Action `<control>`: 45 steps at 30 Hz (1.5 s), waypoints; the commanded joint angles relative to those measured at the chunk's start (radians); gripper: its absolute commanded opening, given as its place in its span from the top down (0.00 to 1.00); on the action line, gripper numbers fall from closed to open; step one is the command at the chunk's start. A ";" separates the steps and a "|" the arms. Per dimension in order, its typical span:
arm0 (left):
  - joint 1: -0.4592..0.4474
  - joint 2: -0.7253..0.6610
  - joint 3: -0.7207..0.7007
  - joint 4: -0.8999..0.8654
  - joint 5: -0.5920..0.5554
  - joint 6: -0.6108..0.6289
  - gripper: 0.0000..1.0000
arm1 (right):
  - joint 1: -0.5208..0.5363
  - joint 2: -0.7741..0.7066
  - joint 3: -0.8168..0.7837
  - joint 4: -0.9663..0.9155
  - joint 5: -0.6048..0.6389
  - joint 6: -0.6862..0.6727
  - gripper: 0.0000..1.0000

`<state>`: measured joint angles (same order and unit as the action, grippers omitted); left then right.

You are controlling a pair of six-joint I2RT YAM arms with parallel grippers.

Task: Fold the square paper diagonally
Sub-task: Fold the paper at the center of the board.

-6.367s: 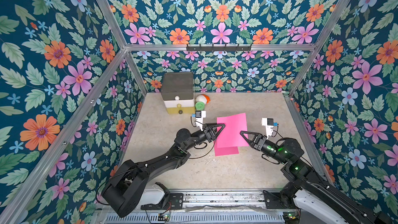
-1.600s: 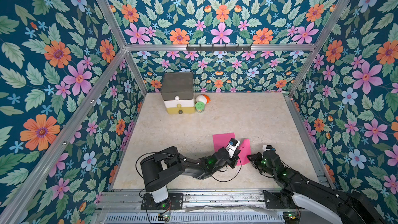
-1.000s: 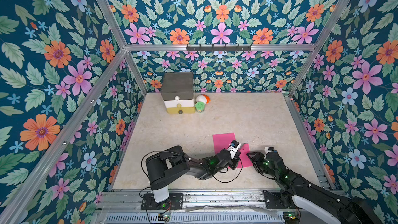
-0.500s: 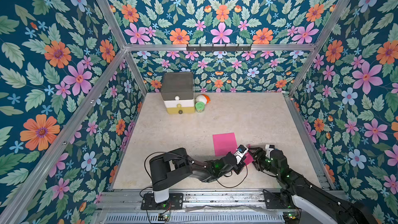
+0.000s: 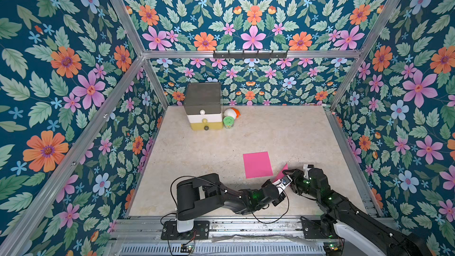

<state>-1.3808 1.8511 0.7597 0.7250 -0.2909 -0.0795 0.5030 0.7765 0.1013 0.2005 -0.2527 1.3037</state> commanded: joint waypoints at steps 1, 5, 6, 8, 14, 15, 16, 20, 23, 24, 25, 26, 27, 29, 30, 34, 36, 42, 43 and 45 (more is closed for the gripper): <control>0.000 0.002 0.003 -0.006 -0.043 0.009 1.00 | 0.000 -0.008 0.002 -0.056 0.020 -0.032 0.48; 0.001 -0.001 0.001 0.001 -0.058 0.001 1.00 | -0.001 0.014 -0.021 -0.024 0.023 -0.035 0.47; 0.001 0.000 0.002 -0.001 -0.056 0.001 1.00 | 0.000 0.023 -0.028 -0.009 0.020 -0.034 0.47; 0.001 0.003 0.006 -0.006 -0.053 0.002 1.00 | 0.000 0.047 -0.036 0.021 0.015 -0.034 0.49; 0.001 0.003 0.005 -0.002 -0.042 0.005 1.00 | 0.000 0.072 -0.033 0.040 0.024 -0.038 0.53; 0.001 0.004 0.005 -0.004 -0.040 0.005 1.00 | 0.000 0.072 -0.031 0.040 0.023 -0.038 0.54; 0.001 0.005 0.006 -0.004 -0.038 0.005 1.00 | 0.000 0.072 -0.029 0.037 0.023 -0.037 0.54; 0.001 0.011 0.015 -0.008 -0.021 0.008 1.00 | 0.000 0.065 -0.022 0.026 0.016 -0.043 0.40; 0.001 0.021 0.029 -0.020 0.001 0.011 1.00 | 0.000 0.051 -0.016 0.011 0.021 -0.043 0.33; 0.001 0.025 0.034 -0.025 0.009 0.013 1.00 | 0.000 0.048 -0.013 0.004 0.022 -0.044 0.33; -0.001 0.028 0.041 -0.032 0.015 0.015 1.00 | 0.000 0.045 -0.010 -0.002 0.022 -0.044 0.34; -0.001 0.032 0.047 -0.040 0.022 0.016 1.00 | 0.000 0.043 -0.006 -0.007 0.025 -0.045 0.36; -0.002 0.035 0.053 -0.046 0.024 0.018 1.00 | 0.000 0.040 -0.003 -0.014 0.027 -0.046 0.37; -0.003 0.045 0.063 -0.058 0.030 0.026 1.00 | 0.000 0.035 -0.001 -0.021 0.029 -0.045 0.40; -0.006 0.048 0.069 -0.065 0.032 0.030 1.00 | -0.001 0.034 -0.002 -0.021 0.028 -0.046 0.43; -0.009 0.056 0.078 -0.078 0.022 0.031 1.00 | -0.001 0.031 -0.002 -0.035 0.031 -0.046 0.50; -0.009 0.053 0.075 -0.075 0.013 0.028 1.00 | 0.000 0.025 -0.004 -0.044 0.036 -0.046 0.50; -0.009 0.043 0.063 -0.064 -0.014 0.025 1.00 | 0.000 0.007 -0.013 -0.058 0.048 -0.043 0.52; -0.009 0.043 0.063 -0.065 -0.021 0.024 1.00 | 0.000 0.006 -0.015 -0.060 0.049 -0.043 0.52; -0.010 0.043 0.063 -0.067 -0.033 0.021 1.00 | 0.000 0.003 -0.016 -0.061 0.049 -0.041 0.54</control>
<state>-1.3891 1.8992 0.8230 0.6552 -0.2955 -0.0536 0.5022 0.7837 0.0853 0.1482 -0.2188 1.2625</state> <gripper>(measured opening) 0.071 0.465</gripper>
